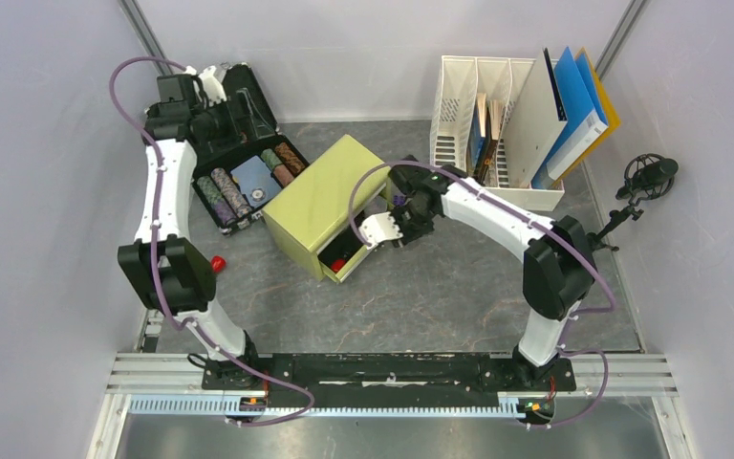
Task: Organize the desk
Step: Pick up the stationery from the center of the board, then place the stationery in the drawer.
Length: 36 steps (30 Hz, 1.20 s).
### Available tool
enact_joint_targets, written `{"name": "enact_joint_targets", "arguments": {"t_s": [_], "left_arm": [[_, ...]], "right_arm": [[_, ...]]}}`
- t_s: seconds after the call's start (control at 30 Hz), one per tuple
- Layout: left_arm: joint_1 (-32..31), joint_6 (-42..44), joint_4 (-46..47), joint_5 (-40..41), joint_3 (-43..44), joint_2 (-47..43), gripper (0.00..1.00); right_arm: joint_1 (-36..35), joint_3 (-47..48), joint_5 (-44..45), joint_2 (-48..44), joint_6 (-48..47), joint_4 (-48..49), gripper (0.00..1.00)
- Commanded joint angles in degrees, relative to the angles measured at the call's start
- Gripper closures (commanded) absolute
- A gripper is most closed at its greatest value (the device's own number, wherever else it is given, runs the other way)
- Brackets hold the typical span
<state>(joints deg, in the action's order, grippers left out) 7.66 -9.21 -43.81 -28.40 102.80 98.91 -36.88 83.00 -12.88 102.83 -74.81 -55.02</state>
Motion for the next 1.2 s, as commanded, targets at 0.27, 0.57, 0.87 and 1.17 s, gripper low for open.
{"name": "enact_joint_targets", "arguments": {"t_s": [0.27,0.57,0.87,1.17], "left_arm": [[4.6,2.6,0.6,-3.8,-5.1,-7.2,0.00],[6.8,3.0,0.6,-5.0,-8.0,-9.1,0.00],[8.2,3.7,0.6,-5.3,-10.3,-10.7,0.00],[9.7,7.3,-1.9,-4.0,-10.8,-11.9,0.00]], "right_arm": [[-12.7,13.9,6.6,5.7,-2.4,4.0,0.87],[-16.4,10.7,8.9,6.7,-4.2,11.4,0.85],[-17.2,8.2,10.4,6.6,-4.1,15.1,0.58],[-17.2,5.6,12.3,4.2,-2.6,17.9,0.43]]}}
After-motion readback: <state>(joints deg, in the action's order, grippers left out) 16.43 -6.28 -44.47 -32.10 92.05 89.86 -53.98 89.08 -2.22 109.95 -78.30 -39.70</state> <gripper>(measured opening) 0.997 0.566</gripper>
